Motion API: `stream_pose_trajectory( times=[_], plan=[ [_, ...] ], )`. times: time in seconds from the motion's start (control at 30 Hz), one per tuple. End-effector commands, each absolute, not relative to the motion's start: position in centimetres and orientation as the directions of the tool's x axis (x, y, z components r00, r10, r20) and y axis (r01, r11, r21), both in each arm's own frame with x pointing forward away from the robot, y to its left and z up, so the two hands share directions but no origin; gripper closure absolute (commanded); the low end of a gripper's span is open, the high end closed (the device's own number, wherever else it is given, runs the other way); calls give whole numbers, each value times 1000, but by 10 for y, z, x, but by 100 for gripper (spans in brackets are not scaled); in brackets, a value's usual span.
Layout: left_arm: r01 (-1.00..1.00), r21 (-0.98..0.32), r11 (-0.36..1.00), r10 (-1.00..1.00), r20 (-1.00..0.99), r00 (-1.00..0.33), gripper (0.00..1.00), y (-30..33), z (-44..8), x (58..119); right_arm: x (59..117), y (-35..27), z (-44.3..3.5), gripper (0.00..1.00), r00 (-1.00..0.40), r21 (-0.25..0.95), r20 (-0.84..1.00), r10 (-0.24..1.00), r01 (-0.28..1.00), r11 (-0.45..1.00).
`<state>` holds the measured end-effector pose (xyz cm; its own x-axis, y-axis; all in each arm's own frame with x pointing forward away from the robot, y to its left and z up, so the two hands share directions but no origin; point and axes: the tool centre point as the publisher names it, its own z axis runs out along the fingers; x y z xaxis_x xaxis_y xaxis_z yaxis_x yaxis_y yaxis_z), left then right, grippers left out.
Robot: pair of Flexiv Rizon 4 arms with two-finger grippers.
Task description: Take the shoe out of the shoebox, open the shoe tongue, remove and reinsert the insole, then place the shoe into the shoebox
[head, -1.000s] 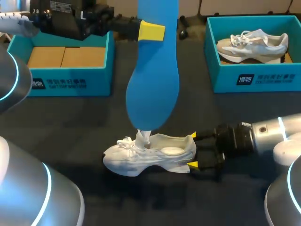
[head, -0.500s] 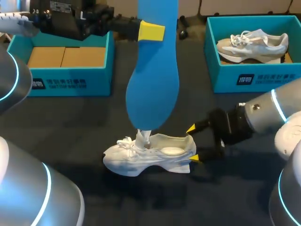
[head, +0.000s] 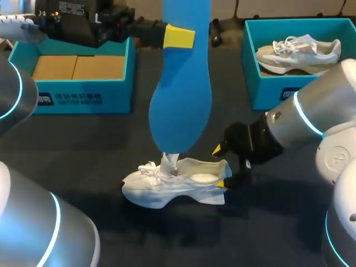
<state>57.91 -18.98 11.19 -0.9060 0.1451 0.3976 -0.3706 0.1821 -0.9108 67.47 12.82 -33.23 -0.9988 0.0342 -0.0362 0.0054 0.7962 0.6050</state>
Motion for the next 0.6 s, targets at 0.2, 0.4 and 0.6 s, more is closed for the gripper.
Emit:
stream_pose_trajectory(
  times=[0.2, 0.4, 0.6],
  plan=[
    [-370, -910, 185, 146, 398, -906, 100, -191, 112, 580, 671, 137, -323, 0, -996, 255, -66, 64, 45, 966],
    [-370, -910, 185, 146, 398, -906, 100, -191, 112, 580, 671, 139, -324, 0, -995, 228, -68, 67, 50, 972],
    [-370, -910, 185, 146, 398, -906, 100, -191, 112, 580, 670, 140, -325, 0, -995, 213, -71, 71, 55, 975]
  ],
)
